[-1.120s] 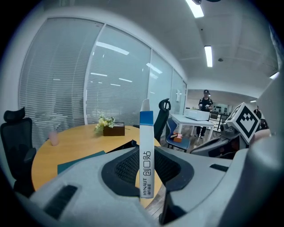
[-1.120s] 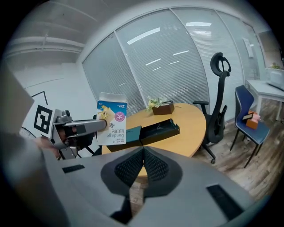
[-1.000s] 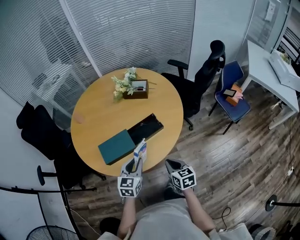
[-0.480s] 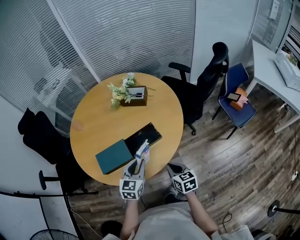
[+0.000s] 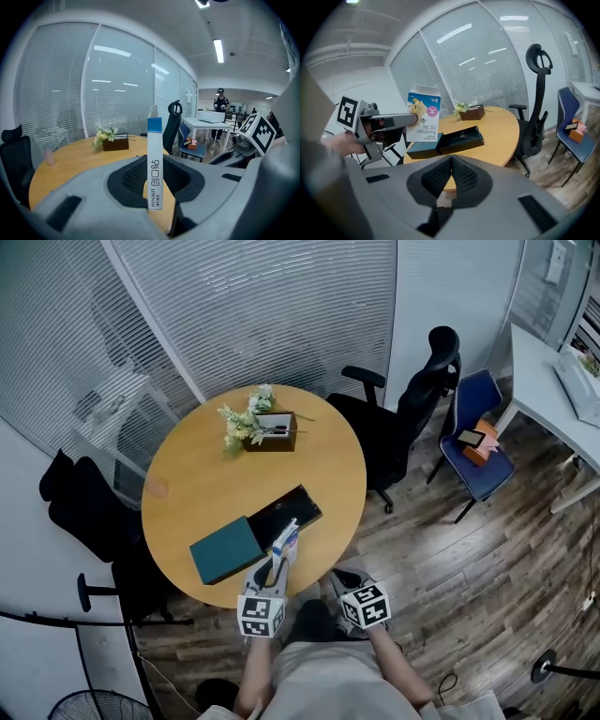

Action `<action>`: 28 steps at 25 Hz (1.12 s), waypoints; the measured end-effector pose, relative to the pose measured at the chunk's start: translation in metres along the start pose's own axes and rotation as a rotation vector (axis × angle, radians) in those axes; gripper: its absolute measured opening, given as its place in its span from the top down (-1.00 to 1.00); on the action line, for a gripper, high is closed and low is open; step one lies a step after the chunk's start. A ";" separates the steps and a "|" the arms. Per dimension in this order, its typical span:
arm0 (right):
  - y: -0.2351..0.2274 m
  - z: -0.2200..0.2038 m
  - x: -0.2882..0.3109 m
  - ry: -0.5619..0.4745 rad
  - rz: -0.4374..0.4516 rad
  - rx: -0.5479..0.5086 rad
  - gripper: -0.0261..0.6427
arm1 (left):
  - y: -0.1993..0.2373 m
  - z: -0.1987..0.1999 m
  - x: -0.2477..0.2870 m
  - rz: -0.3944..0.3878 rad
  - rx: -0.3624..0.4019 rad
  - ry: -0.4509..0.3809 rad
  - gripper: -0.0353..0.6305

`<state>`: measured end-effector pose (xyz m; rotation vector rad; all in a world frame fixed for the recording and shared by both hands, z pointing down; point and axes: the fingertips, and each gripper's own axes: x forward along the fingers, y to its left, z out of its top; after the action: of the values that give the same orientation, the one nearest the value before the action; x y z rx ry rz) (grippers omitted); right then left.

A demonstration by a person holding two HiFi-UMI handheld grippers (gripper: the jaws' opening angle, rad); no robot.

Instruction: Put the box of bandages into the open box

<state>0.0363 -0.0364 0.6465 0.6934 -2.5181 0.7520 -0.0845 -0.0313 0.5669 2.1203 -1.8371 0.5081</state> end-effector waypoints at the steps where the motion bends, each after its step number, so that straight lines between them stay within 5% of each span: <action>1: 0.003 0.000 0.000 0.001 0.007 -0.010 0.93 | -0.001 0.001 0.001 0.000 0.006 0.002 0.64; 9: 0.005 0.019 0.000 -0.030 0.008 -0.044 0.93 | 0.002 0.017 0.016 0.008 0.140 0.058 0.64; 15: -0.007 0.037 0.003 -0.063 -0.035 -0.028 0.93 | 0.013 0.018 0.029 -0.010 0.149 0.074 0.64; 24: -0.015 0.059 0.025 -0.064 -0.075 0.012 0.93 | 0.044 0.022 0.053 -0.064 0.261 0.145 0.64; 28: -0.017 0.075 0.035 -0.085 -0.112 0.007 0.93 | 0.064 0.024 0.062 -0.059 0.372 0.196 0.64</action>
<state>-0.0005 -0.1054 0.6135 0.8776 -2.5291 0.7062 -0.1387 -0.1060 0.5719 2.2462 -1.6672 1.0734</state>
